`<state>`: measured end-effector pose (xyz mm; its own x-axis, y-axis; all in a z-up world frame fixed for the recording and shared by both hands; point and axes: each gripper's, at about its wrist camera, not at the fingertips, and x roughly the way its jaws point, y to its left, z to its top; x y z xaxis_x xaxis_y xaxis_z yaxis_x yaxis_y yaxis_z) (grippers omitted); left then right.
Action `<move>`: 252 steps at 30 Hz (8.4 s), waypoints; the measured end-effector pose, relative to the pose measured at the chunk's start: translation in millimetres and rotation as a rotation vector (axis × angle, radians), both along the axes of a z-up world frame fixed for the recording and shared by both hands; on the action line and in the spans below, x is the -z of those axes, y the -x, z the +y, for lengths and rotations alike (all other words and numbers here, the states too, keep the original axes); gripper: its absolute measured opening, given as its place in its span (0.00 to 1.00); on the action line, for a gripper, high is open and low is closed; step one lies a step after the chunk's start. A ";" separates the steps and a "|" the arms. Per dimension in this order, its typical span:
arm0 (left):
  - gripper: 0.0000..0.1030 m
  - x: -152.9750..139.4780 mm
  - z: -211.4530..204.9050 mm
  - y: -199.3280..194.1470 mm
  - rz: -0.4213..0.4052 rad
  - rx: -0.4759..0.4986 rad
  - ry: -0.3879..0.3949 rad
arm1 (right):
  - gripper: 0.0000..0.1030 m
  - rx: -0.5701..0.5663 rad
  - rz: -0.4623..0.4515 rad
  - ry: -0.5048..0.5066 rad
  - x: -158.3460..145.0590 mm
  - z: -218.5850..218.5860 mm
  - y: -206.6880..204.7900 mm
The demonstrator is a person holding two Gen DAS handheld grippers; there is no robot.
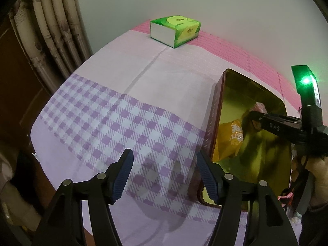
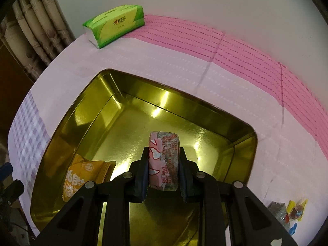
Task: Organize snacks
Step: 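Open the left tool to drop the yellow packet while the right tool carries the pink cake into the tray, then release the pink cake in the tray and move the right tool to the crisps bag, then grasp the clear crisps bag with the right tool while the left tool reaches the red packet, then close the left tool on the red packet with gold characters, then carry the red packet into the gold tray with the left tool and release it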
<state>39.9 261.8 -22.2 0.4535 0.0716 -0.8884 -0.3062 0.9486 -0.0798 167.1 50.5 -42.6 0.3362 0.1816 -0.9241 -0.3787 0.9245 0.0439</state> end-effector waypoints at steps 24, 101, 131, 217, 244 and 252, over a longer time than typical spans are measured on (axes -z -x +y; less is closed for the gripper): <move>0.64 0.9 -5.7 0.5 0.007 0.015 -0.018 | 0.46 0.089 -0.123 -0.100 -80.4 -98.1 105.0; 0.68 -16.7 -291.9 -11.1 -0.029 0.717 0.015 | 0.36 0.535 -0.012 -0.016 -2.8 -332.3 189.6; 0.65 62.9 -314.0 -37.6 0.104 0.693 -0.074 | 0.37 0.533 -0.019 0.005 -1.0 -332.3 188.3; 0.43 -55.3 -255.0 -28.4 -0.022 0.622 -0.013 | 0.41 0.548 -0.020 0.051 2.2 -336.4 185.3; 0.43 35.1 -127.8 -52.6 0.194 0.355 -0.025 | 0.41 0.551 -0.022 0.052 2.7 -336.5 185.8; 0.43 47.1 -124.6 -59.6 0.194 0.350 -0.050 | 0.41 0.550 -0.021 0.052 2.8 -336.9 185.8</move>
<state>99.4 137.1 -69.3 0.2828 -0.0117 -0.9591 0.0310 0.9995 -0.0030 -18.6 -286.4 -45.4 0.3868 -0.0716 -0.9194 0.1605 0.9870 -0.0093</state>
